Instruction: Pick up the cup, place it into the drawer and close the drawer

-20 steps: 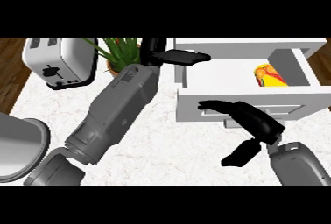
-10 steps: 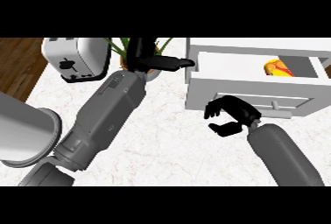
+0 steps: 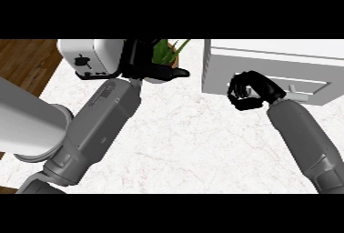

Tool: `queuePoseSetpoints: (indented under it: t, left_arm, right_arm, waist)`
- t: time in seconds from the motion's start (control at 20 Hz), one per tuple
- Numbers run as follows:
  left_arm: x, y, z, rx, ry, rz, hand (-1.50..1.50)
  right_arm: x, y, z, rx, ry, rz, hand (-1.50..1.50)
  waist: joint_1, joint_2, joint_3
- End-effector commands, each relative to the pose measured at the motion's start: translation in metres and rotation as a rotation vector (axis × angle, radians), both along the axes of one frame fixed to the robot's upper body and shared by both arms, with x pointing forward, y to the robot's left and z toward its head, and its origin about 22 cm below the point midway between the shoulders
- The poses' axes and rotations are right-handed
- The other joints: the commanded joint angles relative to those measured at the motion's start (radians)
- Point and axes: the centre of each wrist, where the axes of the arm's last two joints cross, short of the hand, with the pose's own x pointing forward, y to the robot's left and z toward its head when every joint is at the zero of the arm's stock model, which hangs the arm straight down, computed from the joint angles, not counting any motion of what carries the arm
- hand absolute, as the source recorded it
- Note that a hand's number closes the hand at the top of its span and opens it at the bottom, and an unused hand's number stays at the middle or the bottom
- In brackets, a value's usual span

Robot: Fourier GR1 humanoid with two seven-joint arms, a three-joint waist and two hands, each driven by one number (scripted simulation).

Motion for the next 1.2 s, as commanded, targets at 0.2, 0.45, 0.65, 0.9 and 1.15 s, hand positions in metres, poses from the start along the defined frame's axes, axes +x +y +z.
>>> queuePoseSetpoints:
  t: [0.2, 0.45, 0.65, 0.9, 1.15]
  left_arm:
    - [-0.007, 0.044, -0.025, 0.050, 0.070, 0.045, -1.50]
    - [-0.007, 0.046, -0.019, 0.049, 0.044, 0.016, -1.50]
    - [-0.010, 0.049, -0.023, 0.041, 0.056, -0.014, -1.50]
    - [-0.014, 0.049, -0.024, 0.029, 0.049, -0.032, -1.50]
    - [-0.015, 0.046, -0.022, 0.031, 0.040, -0.044, -1.50]
  right_arm:
    - [0.030, -0.033, 0.051, 0.071, -0.098, -0.168, 1.50]
    - [0.032, -0.052, 0.072, 0.115, -0.116, -0.181, 1.50]
    - [0.034, -0.056, 0.086, 0.137, -0.126, -0.179, 1.50]
    - [0.030, -0.070, 0.094, 0.188, -0.121, -0.164, 1.50]
    - [0.028, -0.076, 0.101, 0.188, -0.106, -0.154, 1.50]
  waist:
    - [0.056, 0.022, -0.005]
    - [0.076, 0.030, -0.005]
    - [0.093, 0.033, -0.007]
    - [0.108, 0.035, -0.007]
    - [0.106, 0.035, -0.007]
